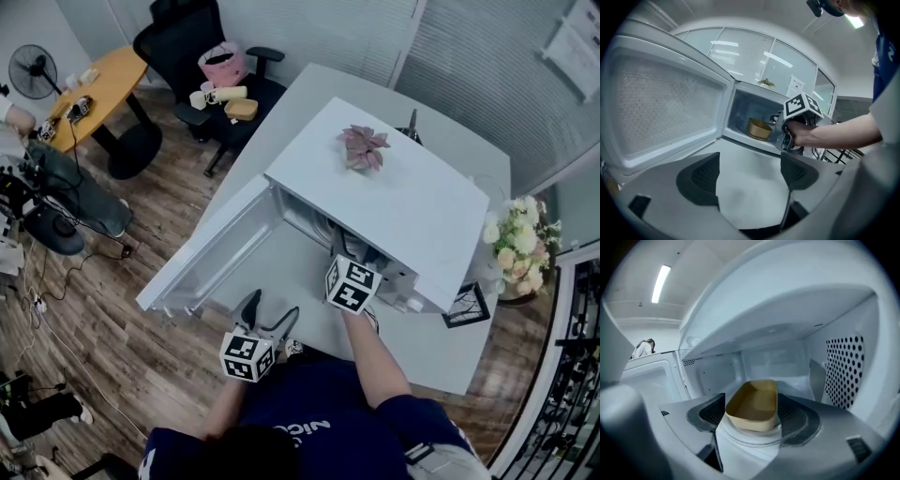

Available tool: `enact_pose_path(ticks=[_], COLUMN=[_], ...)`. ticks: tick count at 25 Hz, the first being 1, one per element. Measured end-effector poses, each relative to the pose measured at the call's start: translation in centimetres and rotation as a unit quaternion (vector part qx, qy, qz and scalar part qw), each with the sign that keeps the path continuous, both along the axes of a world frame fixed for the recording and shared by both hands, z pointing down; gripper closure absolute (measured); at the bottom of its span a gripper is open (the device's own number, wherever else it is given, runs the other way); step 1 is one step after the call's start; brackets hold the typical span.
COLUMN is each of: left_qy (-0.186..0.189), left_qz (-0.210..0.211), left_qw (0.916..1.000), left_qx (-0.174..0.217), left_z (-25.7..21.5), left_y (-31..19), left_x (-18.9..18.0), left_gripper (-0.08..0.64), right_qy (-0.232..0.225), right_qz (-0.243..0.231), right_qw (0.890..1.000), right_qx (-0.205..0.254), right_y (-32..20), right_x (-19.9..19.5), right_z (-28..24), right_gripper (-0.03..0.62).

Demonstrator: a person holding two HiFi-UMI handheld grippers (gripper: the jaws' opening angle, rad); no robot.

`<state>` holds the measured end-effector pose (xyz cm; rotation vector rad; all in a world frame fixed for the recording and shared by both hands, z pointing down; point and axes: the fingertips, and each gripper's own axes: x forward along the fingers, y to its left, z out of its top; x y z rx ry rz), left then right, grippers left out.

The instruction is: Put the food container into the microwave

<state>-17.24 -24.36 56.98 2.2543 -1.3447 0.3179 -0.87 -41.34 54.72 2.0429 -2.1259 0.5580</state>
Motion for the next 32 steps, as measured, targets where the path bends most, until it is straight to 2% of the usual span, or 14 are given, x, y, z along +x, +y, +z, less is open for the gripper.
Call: enact_pose_path(ticks=[10,19,24,32], left_qy=[0.013,0.021,0.023,0.018], left_qz=[-0.003,0.005,0.029,0.045], left_qw=[0.9998,0.9991,0.9980,0.9955], left_qx=[0.017,0.038,0.050,0.081], left_z=[-0.4,-1.5,-2.1,-3.4], left_y=[0.7,1.2,1.7,1.8], left_x=[0.7,1.4,2.7,4.0], left_gripper=[0.170,0.170,0.170,0.170], right_qy=[0.034,0.068,0.085,0.091], right_qz=[-0.095,-0.176,-0.204,-0.214], right_qw=[0.994,0.979,0.972,0.970], right_qx=[0.029,0.075,0.083,0.073], right_y=[5.2,9.8,12.8,16.2], right_x=[-2.4,-3.0,-2.4,-1.2], right_z=[-2.2,-4.6,-5.0,-3.9], right_gripper=[0.245,0.253,0.261,0.270])
